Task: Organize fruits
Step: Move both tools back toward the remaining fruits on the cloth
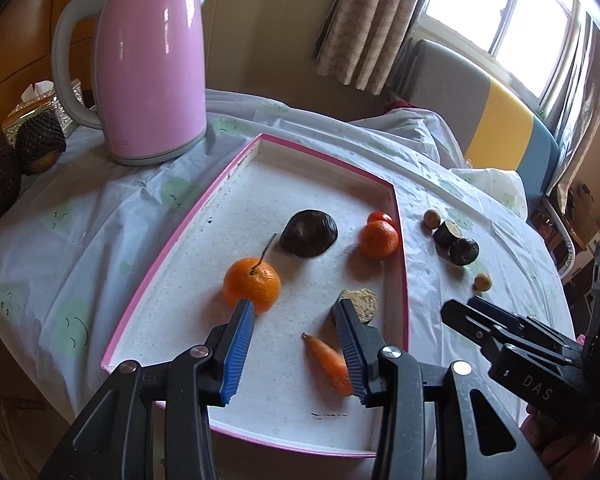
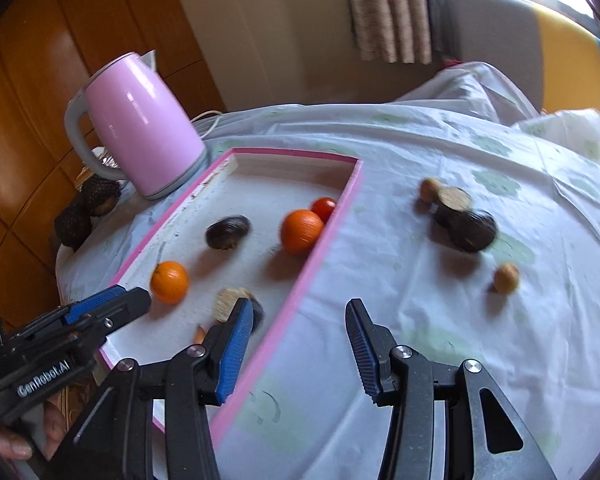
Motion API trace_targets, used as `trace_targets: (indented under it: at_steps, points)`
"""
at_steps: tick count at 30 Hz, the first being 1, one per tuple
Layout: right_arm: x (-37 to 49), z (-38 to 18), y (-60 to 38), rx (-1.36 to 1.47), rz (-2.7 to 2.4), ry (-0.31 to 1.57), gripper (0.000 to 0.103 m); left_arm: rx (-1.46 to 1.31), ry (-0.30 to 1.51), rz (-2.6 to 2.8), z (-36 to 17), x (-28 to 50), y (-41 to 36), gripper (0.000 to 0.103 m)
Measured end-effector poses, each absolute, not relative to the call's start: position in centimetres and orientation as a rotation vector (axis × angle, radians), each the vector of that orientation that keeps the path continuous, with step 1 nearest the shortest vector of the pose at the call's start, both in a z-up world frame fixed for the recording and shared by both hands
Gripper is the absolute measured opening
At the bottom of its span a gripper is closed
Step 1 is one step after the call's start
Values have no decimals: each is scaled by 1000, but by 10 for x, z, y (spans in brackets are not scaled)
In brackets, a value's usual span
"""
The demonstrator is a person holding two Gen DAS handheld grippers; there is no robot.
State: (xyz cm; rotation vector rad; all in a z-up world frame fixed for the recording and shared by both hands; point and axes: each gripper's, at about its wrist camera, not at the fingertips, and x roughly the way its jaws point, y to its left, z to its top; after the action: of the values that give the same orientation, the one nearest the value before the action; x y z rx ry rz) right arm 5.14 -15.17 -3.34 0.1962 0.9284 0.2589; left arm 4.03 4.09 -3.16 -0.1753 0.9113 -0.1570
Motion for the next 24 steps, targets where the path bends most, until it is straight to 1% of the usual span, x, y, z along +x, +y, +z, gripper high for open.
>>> trace_targets:
  at_steps: [13, 17, 24]
  points:
    - [21, -49, -228, 266, 113, 937, 49, -135, 931, -228, -30, 37, 10, 43]
    - [14, -49, -243, 272, 78, 904, 49, -131, 944, -248, -32, 37, 2, 43]
    - [14, -53, -258, 291, 36, 903, 49, -78, 971, -315, -35, 40, -20, 43]
